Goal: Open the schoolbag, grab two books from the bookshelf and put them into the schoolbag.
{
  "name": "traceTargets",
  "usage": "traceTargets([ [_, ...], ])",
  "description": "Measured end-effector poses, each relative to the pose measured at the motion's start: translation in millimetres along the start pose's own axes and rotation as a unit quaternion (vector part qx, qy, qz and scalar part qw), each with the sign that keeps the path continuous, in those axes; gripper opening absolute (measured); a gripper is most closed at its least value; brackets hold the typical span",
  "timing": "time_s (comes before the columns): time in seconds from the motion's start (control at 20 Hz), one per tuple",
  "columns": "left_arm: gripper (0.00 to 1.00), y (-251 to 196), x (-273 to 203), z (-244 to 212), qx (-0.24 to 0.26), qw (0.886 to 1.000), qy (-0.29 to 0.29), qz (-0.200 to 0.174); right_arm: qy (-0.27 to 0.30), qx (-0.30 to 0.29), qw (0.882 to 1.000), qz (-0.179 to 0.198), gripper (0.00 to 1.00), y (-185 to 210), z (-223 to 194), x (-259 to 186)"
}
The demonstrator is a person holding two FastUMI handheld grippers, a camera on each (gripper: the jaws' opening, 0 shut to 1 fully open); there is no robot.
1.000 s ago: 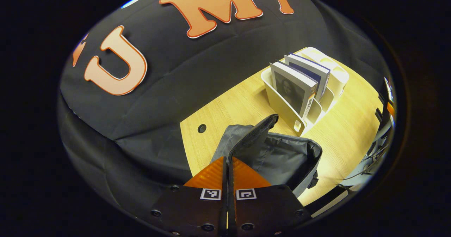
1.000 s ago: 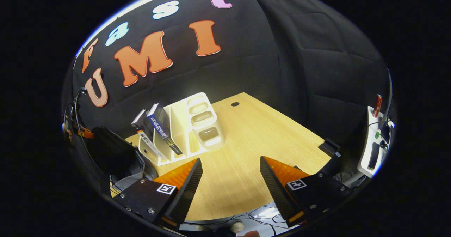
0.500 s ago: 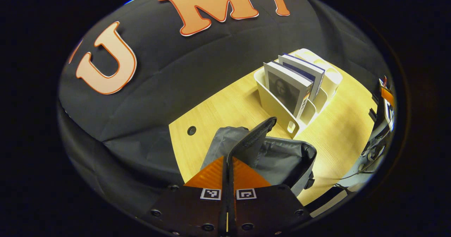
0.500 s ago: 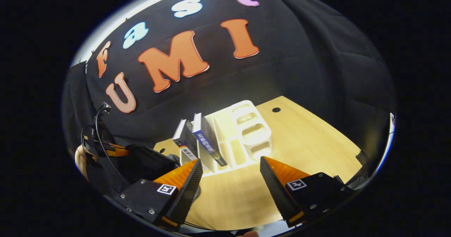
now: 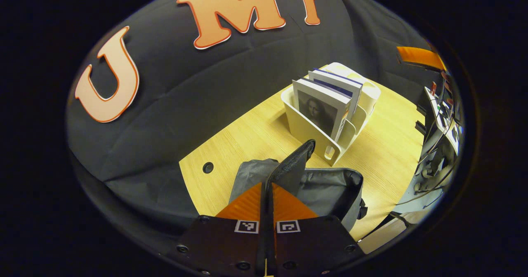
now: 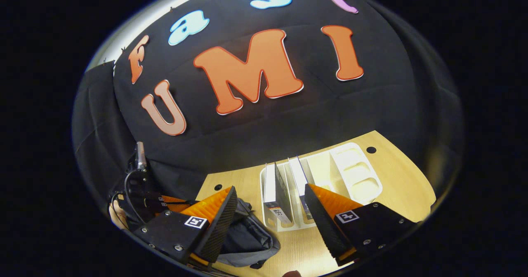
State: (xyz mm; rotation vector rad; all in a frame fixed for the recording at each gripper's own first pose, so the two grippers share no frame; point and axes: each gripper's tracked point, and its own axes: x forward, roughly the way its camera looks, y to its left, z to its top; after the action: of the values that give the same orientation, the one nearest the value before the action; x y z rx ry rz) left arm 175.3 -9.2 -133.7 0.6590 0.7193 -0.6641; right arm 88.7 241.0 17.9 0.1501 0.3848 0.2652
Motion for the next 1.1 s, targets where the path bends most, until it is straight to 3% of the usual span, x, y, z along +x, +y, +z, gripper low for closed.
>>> traceTargets([
  [0.1,0.02,8.1,4.5,-0.2,-0.009,1.000,-0.001,-0.003,0.085,-0.024,0.996,-0.007,0.97,13.6,-14.0,34.9],
  [0.25,0.02,11.0,7.9,4.0,-0.028,0.999,-0.009,-0.015,0.215,-0.062,0.974,-0.039,0.98,16.0,-42.4,82.9],
  [0.4,0.01,14.1,4.0,1.3,-0.031,0.999,-0.013,-0.015,0.270,-0.092,0.955,-0.083,0.99,6.7,-51.7,121.9],
  [0.65,0.01,18.5,-1.4,-1.7,-0.031,0.999,-0.008,-0.005,0.336,-0.087,0.932,-0.102,0.99,-3.9,-83.3,162.2],
  [0.75,0.01,17.4,-2.5,-1.4,-0.033,0.999,-0.008,-0.004,0.344,-0.093,0.927,-0.117,0.90,-13.2,-91.7,177.0],
  [0.8,0.01,17.6,-2.2,-2.2,-0.035,0.999,-0.006,-0.001,0.346,-0.091,0.926,-0.121,0.66,-14.8,-96.6,181.8],
  [0.85,0.01,19.5,-2.0,-4.0,-0.039,0.999,-0.003,0.001,0.347,-0.083,0.926,-0.124,0.66,-14.7,-98.4,185.1],
  [1.0,0.01,21.3,0.5,-6.8,-0.047,0.999,-0.001,0.002,0.335,-0.067,0.932,-0.124,0.36,-9.8,-93.7,180.4],
  [1.1,0.02,22.6,2.5,-10.1,-0.050,0.999,0.001,0.000,0.315,-0.070,0.939,-0.119,0.35,-5.1,-80.2,166.6],
])
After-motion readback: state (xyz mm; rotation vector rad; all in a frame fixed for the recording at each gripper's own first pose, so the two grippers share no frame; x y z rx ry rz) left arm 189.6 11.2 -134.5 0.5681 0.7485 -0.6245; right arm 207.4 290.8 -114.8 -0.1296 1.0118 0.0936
